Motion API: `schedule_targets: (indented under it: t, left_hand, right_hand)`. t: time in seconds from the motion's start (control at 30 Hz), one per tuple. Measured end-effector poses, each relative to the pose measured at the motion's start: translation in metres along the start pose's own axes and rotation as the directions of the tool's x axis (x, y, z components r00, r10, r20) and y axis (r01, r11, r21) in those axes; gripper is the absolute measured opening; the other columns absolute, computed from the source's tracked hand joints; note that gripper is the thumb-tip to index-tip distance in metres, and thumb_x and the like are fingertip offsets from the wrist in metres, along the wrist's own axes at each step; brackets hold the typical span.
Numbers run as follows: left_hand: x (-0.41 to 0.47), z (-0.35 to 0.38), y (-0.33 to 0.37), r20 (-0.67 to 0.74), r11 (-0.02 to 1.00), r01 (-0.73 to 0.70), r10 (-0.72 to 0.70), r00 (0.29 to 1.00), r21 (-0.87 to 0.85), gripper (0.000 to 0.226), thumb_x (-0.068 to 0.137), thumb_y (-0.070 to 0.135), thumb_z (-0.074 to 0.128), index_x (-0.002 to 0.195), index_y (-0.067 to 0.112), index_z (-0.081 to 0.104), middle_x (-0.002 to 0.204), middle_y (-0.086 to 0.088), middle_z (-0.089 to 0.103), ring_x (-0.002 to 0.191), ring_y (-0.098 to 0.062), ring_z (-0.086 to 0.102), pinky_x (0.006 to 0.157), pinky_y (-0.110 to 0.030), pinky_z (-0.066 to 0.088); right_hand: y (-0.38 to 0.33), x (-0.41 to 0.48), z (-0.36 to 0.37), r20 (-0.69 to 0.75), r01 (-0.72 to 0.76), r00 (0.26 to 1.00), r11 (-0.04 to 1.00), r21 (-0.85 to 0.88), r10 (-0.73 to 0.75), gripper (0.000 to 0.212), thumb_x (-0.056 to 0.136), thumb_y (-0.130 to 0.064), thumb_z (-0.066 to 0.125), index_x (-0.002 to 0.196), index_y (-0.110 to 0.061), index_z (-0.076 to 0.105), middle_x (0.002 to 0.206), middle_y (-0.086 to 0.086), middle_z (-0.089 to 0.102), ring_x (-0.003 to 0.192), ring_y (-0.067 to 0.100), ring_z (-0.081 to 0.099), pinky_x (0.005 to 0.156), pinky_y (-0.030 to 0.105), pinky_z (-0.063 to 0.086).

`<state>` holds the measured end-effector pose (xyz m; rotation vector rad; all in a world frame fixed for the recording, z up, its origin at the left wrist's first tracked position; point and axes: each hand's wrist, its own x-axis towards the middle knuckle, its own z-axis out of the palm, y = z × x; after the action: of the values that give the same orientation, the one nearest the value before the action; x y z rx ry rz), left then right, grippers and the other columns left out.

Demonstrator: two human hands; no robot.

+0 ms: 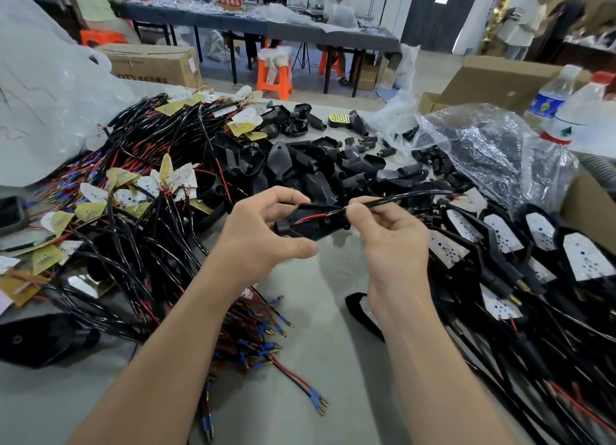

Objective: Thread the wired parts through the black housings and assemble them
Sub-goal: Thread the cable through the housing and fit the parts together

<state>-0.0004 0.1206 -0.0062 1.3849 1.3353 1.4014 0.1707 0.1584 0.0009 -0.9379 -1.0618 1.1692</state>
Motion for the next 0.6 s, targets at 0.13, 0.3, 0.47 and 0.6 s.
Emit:
schedule_targets:
  t: [0.13, 0.3, 0.47, 0.6]
  left_hand:
    - [0.001, -0.002, 0.000, 0.045, 0.996, 0.016, -0.012, 0.999, -0.087, 0.058, 0.069, -0.004, 0.088, 0.117, 0.027, 0.074, 0.108, -0.004, 0.079, 0.098, -0.024, 0.076, 0.077, -0.028, 0.060]
    - [-0.001, -0.010, 0.000, 0.280, 0.954, 0.198, -0.132, 0.951, -0.223, 0.059, 0.092, -0.017, 0.058, 0.138, 0.020, 0.063, 0.130, -0.003, 0.072, 0.117, -0.021, 0.070, 0.085, -0.026, 0.059]
    - [0.001, -0.010, -0.001, -0.002, 0.949, 0.277, -0.281, 0.960, -0.152, 0.024, 0.095, 0.001, 0.068, 0.113, 0.015, 0.075, 0.103, -0.011, 0.080, 0.092, -0.019, 0.078, 0.063, -0.020, 0.059]
    - [0.004, -0.015, -0.002, -0.147, 0.945, 0.220, -0.260, 0.955, -0.242, 0.017, 0.098, 0.003, 0.063, 0.097, 0.012, 0.077, 0.083, -0.010, 0.080, 0.070, -0.012, 0.076, 0.059, -0.018, 0.058]
  right_hand:
    - [0.002, -0.002, 0.006, 0.081, -0.053, 0.995, 0.999, -0.013, 0.054, 0.025, 0.084, 0.004, 0.076, 0.076, -0.020, 0.080, 0.126, 0.000, 0.068, 0.113, 0.000, 0.065, 0.084, 0.016, 0.052]
    - [0.004, 0.001, -0.001, 0.196, -0.099, 0.976, 0.995, 0.019, 0.094, 0.023, 0.091, 0.007, 0.066, 0.085, -0.012, 0.078, 0.086, 0.009, 0.078, 0.083, 0.020, 0.075, 0.074, 0.026, 0.058]
    - [0.007, 0.007, -0.007, 0.039, -0.013, 0.999, 0.996, -0.091, 0.017, 0.025, 0.088, 0.005, 0.070, 0.078, -0.016, 0.080, 0.080, 0.008, 0.078, 0.080, 0.024, 0.076, 0.075, 0.036, 0.062]
    - [0.005, 0.005, -0.008, 0.118, -0.051, 0.992, 0.999, -0.009, 0.051, 0.020, 0.083, -0.002, 0.076, 0.095, -0.018, 0.079, 0.085, 0.006, 0.078, 0.082, 0.020, 0.074, 0.078, 0.033, 0.062]
